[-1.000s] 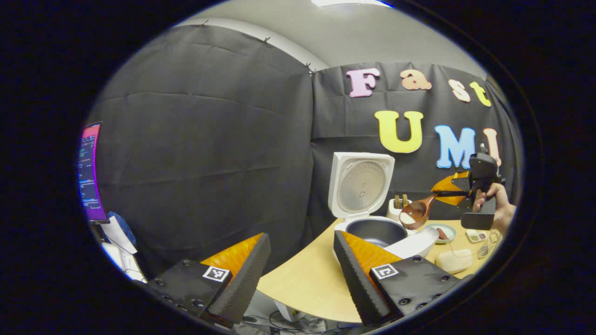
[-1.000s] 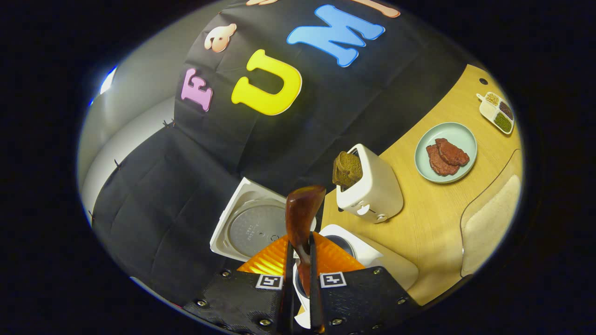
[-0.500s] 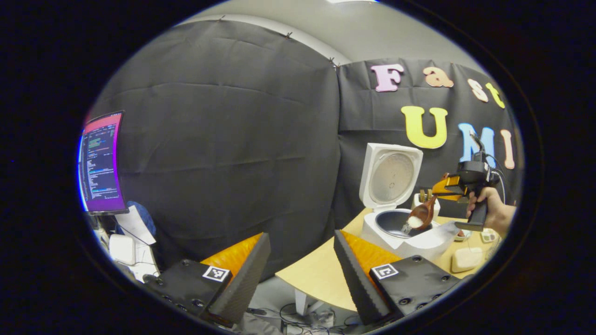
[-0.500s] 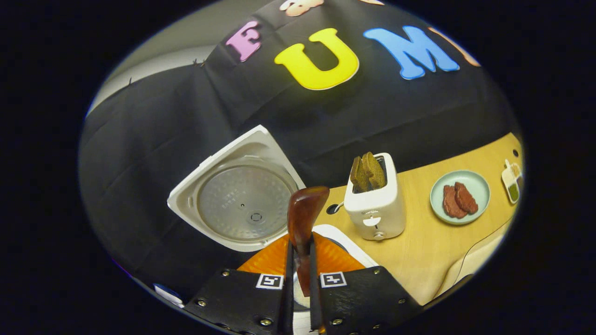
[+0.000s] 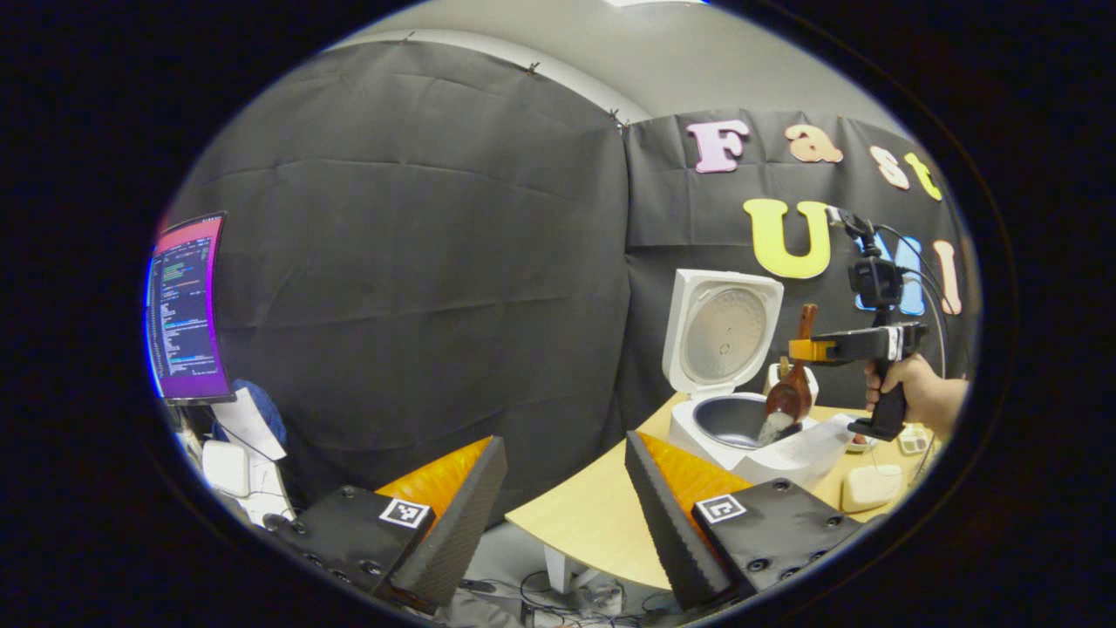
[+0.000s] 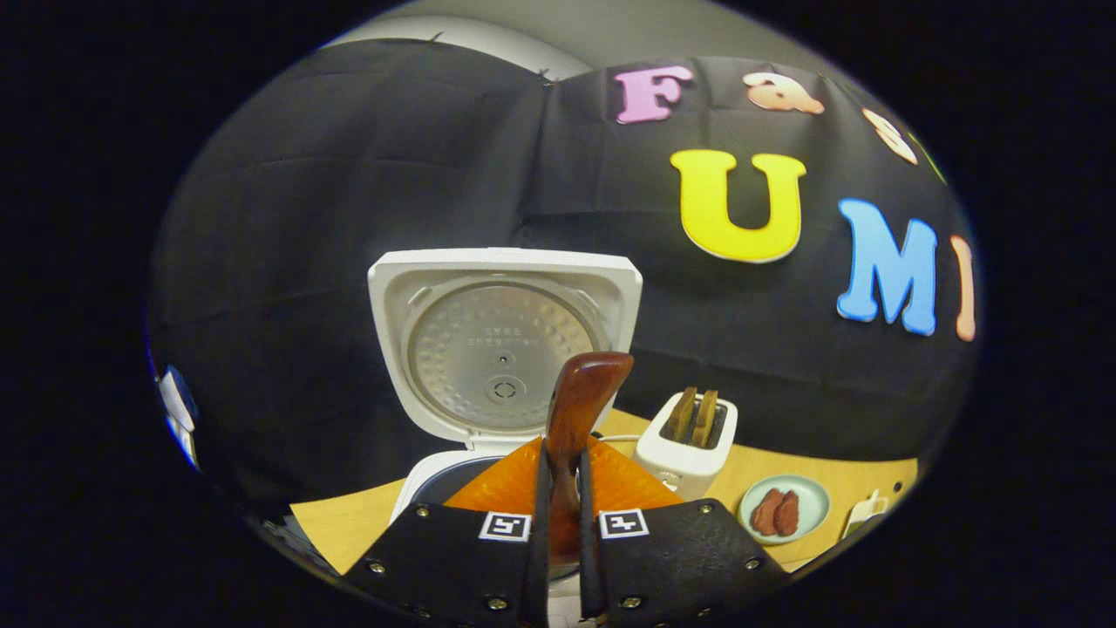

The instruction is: Close the left gripper, press the button to open the rice cooker; take a wooden spoon from the chopstick holder with the right hand, scoop a spoonful of rice and pour it into the rice cooker, then put the wooden spoon back into the chopstick holder.

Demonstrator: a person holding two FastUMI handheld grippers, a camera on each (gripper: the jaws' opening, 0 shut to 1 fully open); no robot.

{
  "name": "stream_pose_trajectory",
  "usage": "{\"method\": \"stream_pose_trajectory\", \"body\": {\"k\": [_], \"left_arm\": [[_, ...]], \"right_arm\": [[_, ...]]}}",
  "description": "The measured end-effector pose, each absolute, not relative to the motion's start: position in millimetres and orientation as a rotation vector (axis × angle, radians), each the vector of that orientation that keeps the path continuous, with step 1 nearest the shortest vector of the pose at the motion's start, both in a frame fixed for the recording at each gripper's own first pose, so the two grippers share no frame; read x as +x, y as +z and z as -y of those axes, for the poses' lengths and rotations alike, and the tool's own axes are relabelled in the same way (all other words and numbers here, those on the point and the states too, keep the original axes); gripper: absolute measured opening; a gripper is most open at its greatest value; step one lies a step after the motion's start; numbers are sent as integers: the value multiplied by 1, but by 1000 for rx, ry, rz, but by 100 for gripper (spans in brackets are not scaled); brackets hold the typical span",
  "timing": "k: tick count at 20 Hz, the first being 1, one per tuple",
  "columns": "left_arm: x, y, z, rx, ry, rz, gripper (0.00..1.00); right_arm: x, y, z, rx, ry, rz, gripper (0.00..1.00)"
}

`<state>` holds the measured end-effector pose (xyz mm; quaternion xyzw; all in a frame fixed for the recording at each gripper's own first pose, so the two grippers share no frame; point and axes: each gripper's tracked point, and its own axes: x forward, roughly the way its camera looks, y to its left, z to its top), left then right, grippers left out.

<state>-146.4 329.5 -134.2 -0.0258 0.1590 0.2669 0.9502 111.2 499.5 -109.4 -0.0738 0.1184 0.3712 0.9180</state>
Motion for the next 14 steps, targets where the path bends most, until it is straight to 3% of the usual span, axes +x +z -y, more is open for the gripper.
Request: {"method": "stream_pose_trajectory", "body": {"k": [6, 14], "left_arm": [[-136, -122, -323, -43, 529, -305, 94], [-92, -94, -295, -32, 445, -241, 92]], "right_arm": [[111, -66, -492, -260, 744, -70, 14], [113, -37, -445, 78, 768, -235, 14]]}}
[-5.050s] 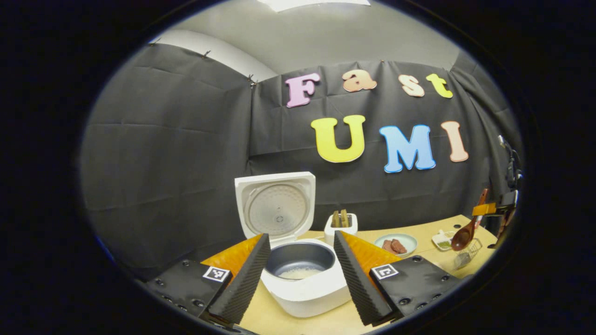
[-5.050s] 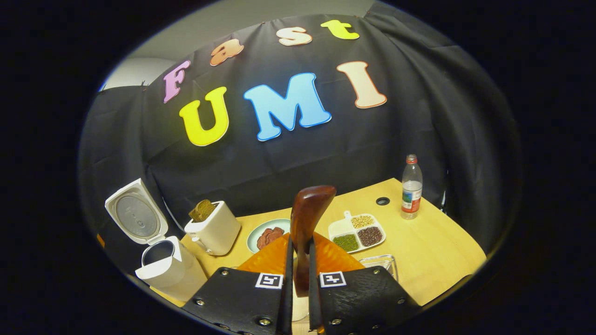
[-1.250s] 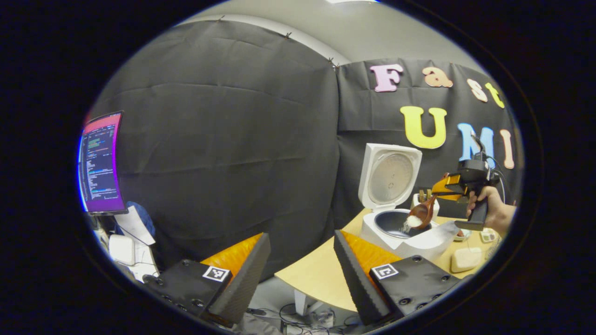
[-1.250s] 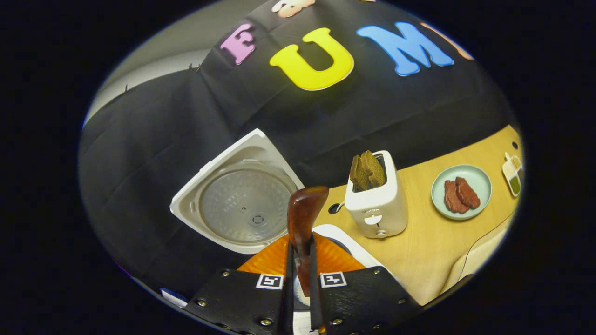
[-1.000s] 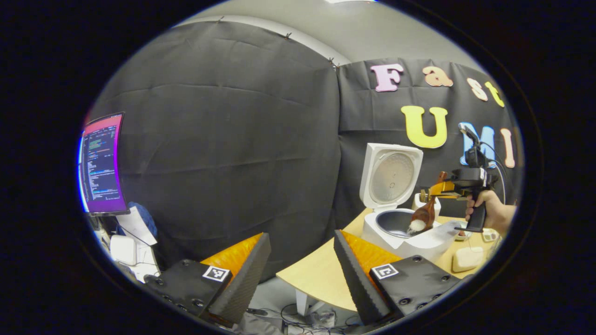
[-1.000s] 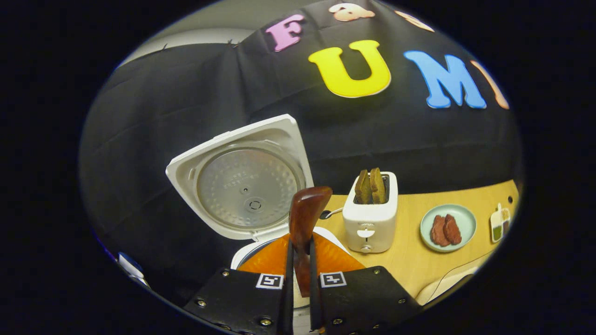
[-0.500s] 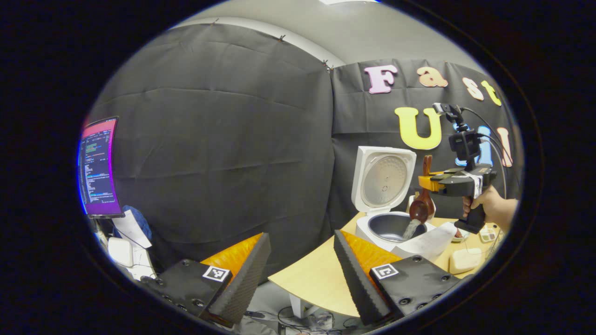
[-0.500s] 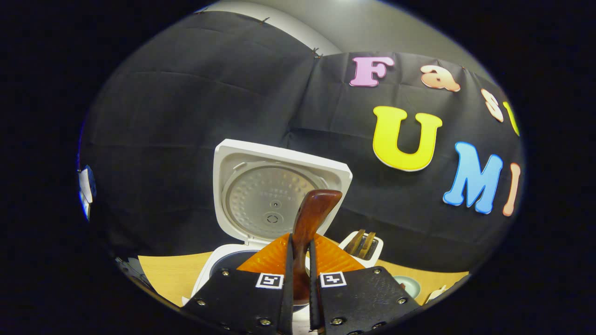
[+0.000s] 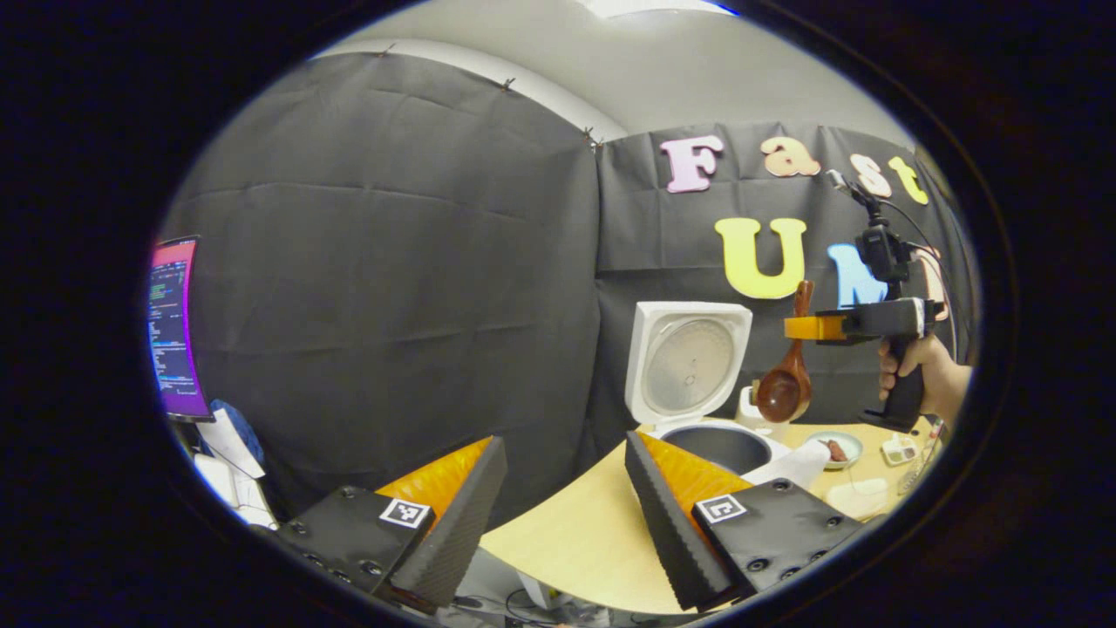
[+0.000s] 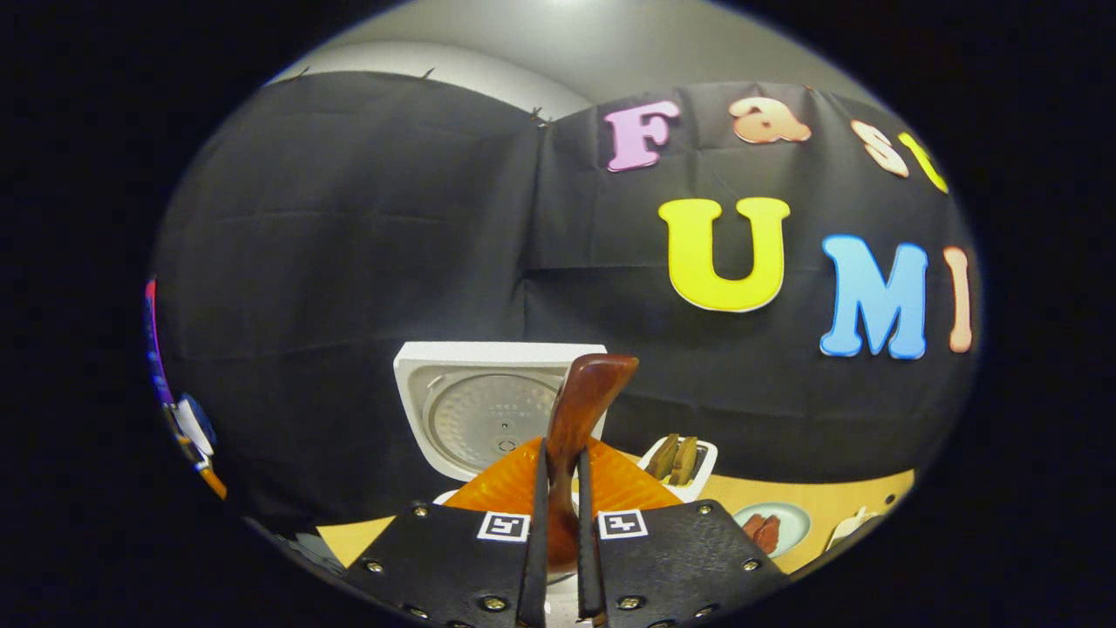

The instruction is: Close the left gripper, press the button to open the rice cooker; take a wooden spoon from the chopstick holder with the right hand, scoop a spoonful of rice and pour it into the rice cooker, then put the wooden spoon back into the chopstick holder.

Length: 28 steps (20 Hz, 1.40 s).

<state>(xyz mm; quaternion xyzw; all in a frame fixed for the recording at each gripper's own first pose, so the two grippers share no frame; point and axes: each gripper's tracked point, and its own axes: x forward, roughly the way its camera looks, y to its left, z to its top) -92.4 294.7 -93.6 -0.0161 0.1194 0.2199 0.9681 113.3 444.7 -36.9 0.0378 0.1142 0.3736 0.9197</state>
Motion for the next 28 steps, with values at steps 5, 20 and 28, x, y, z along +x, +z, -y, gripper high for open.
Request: {"method": "stream_pose_trajectory", "body": {"k": [5, 20, 28], "left_arm": [[-66, -78, -260, -27, 369, -219, 94], [41, -41, -140, 1, 181, -156, 91], [70, -28, -101, 19, 158, -141, 95]], "right_arm": [[132, -30, -372, 135, 672, -251, 14], [181, -95, -107, 173, 273, -338, 15], [173, -171, 11, 146, 63, -431, 14]]}}
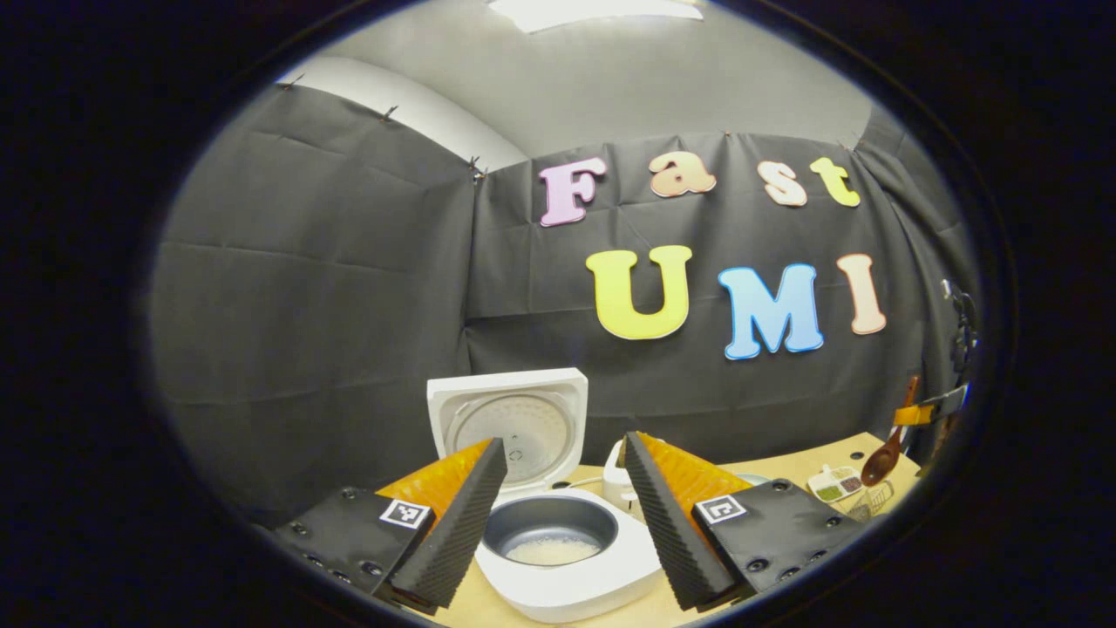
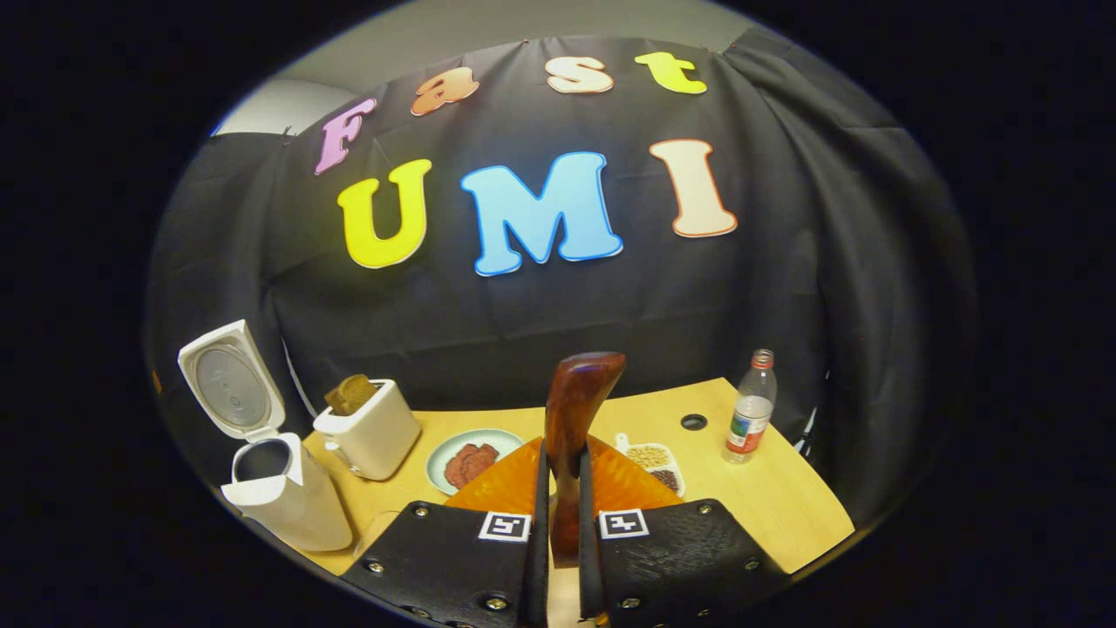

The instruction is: Close the left gripper, press the button to open the rice cooker; take a wooden spoon from the chopstick holder with the right hand, scoop a spoonful of rice and pour it into the rice cooker, then put the wooden spoon back into the chopstick holder.

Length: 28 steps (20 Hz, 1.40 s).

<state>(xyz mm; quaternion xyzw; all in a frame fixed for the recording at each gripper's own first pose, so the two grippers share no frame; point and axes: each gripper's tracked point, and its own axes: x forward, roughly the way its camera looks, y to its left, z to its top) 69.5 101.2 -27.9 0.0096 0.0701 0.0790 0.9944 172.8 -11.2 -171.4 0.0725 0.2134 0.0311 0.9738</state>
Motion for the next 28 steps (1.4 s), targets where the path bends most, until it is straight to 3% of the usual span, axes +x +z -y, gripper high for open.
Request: {"method": "stream_pose_trajectory", "body": {"k": [5, 7, 9, 12, 14, 16, 17, 18, 19, 22, 23, 28], "left_arm": [[72, -21, -96, 52, 167, -136, 91], [74, -22, -100, 58, 182, -142, 99], [76, -22, -104, 43, 192, -145, 95], [86, -23, -115, 34, 211, -152, 99], [97, -19, -124, 38, 227, -150, 92], [109, -12, -136, 42, 244, -140, 95], [117, -9, -142, 46, 251, -136, 91], [124, -7, -148, 49, 260, -135, 98], [134, -3, -155, 53, 267, -136, 98], [170, 8, -175, 56, 275, -127, 94], [183, 11, -181, 50, 278, -127, 99], [253, 10, -212, -15, 295, -142, 98]], "right_arm": [[167, -206, 48, 162, -33, -468, 14], [159, -225, 53, 164, -52, -510, 14], [153, -243, 50, 169, -53, -558, 15], [139, -263, 48, 185, -48, -625, 14], [131, -260, 47, 193, -41, -623, 17], [129, -242, 51, 187, -37, -588, 39], [127, -235, 58, 166, -56, -570, 59], [127, -227, 67, 142, -85, -544, 78], [123, -214, 73, 128, -106, -520, 98], [114, -183, 87, 119, -150, -457, 99], [110, -175, 92, 121, -161, -442, 99], [87, -157, 119, 112, -234, -413, 99]]}}
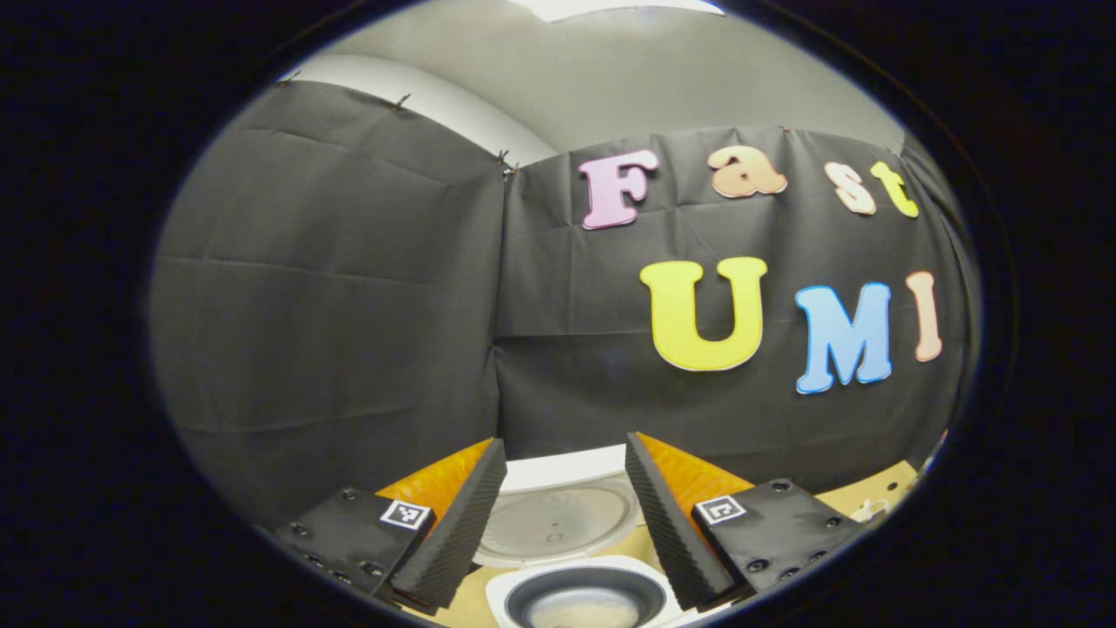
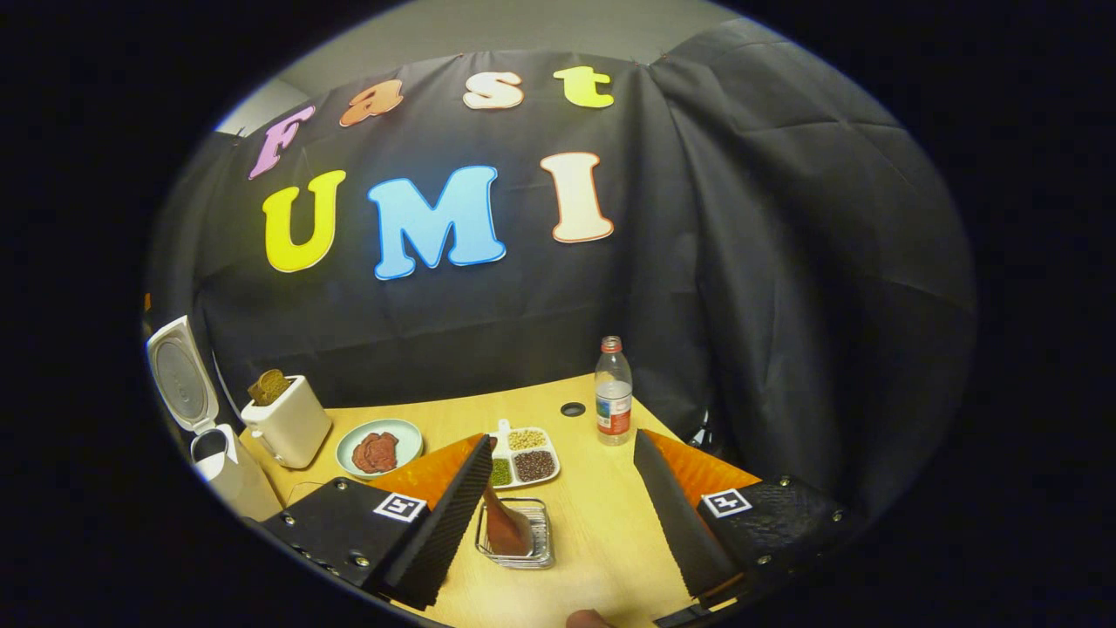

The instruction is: Close the left gripper, press the button to open the rice cooker; take a wooden spoon from the chopstick holder with the right hand, scoop a spoonful of rice and pour it into the rice cooker, then put the wooden spoon back into the chopstick holder.

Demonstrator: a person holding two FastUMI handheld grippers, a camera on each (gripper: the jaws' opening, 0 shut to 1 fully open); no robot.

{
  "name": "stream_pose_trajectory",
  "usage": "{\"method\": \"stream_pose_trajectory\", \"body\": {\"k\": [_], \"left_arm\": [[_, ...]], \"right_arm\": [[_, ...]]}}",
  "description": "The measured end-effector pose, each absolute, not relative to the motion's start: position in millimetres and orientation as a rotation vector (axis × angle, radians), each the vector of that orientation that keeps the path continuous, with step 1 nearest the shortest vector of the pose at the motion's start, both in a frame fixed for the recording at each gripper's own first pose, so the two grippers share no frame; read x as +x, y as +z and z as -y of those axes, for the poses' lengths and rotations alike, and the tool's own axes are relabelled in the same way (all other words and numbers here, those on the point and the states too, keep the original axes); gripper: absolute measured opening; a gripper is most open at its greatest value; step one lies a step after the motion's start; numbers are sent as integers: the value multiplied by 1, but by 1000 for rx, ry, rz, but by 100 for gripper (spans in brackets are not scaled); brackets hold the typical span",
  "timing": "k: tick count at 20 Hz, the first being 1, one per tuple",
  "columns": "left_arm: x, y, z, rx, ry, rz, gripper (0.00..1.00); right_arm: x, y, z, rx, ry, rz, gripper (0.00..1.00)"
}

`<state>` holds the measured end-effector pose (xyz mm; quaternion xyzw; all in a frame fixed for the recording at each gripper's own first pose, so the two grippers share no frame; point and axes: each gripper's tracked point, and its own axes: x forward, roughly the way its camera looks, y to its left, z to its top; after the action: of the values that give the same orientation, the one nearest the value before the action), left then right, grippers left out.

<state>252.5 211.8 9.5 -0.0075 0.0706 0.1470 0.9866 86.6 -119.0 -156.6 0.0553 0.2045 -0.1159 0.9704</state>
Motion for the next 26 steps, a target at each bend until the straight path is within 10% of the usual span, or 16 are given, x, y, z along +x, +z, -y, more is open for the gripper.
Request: {"method": "stream_pose_trajectory", "body": {"k": [10, 26], "left_arm": [[341, -69, -265, -87, 332, -352, 95], [240, -88, -179, -154, 234, -365, 92]], "right_arm": [[58, -157, 157, 76, -320, -439, 99], [120, -141, 110, 59, -152, -388, 99]]}}
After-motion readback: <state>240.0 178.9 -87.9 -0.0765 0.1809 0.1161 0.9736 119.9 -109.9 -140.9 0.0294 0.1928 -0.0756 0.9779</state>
